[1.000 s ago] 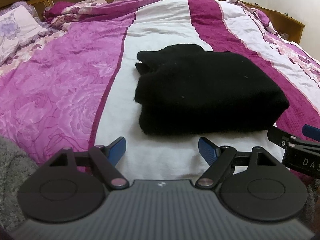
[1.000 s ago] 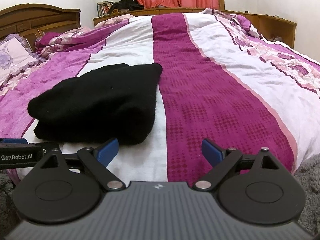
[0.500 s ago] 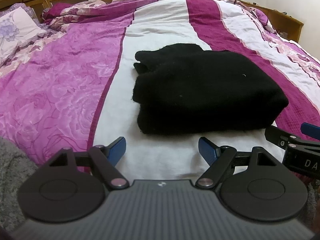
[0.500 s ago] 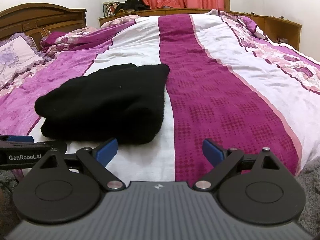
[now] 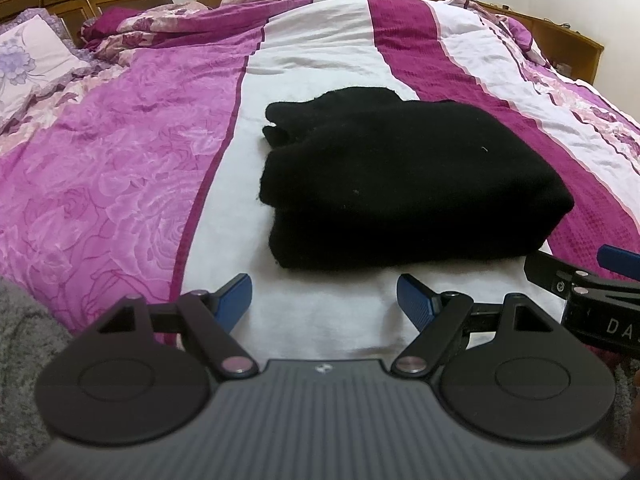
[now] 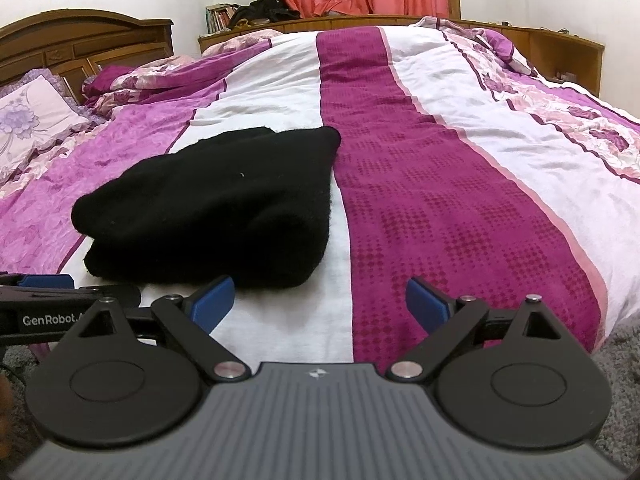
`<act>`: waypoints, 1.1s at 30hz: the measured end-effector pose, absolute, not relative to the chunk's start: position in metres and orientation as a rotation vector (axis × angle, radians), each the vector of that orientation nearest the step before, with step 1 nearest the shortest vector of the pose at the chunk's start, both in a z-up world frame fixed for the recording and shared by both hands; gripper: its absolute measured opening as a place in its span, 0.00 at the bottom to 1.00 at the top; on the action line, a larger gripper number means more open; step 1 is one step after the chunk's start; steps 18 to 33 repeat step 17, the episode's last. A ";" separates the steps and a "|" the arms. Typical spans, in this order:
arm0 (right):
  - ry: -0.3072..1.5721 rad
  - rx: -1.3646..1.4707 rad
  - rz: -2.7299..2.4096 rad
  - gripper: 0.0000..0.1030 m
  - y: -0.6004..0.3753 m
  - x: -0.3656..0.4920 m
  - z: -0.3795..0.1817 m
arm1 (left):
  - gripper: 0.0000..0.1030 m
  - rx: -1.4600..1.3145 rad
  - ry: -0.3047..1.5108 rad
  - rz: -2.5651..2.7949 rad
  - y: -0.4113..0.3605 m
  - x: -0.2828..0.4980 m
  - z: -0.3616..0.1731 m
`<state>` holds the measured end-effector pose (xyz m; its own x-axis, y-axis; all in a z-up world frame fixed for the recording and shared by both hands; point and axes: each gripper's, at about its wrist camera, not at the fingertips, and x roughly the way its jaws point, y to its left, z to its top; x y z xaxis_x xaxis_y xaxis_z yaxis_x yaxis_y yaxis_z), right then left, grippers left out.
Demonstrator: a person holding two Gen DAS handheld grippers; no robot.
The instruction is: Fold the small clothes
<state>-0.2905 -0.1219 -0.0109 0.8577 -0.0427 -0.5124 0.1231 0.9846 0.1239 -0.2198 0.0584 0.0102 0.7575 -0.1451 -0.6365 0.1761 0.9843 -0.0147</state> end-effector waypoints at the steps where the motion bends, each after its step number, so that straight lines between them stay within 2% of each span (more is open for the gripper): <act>1: 0.534 0.155 -0.087 0.94 -0.122 -0.290 -0.011 | 0.79 0.048 0.690 -0.175 0.058 -0.220 0.010; 33: 0.539 0.154 -0.084 0.94 -0.121 -0.289 -0.012 | 0.79 0.041 0.691 -0.173 0.060 -0.220 0.010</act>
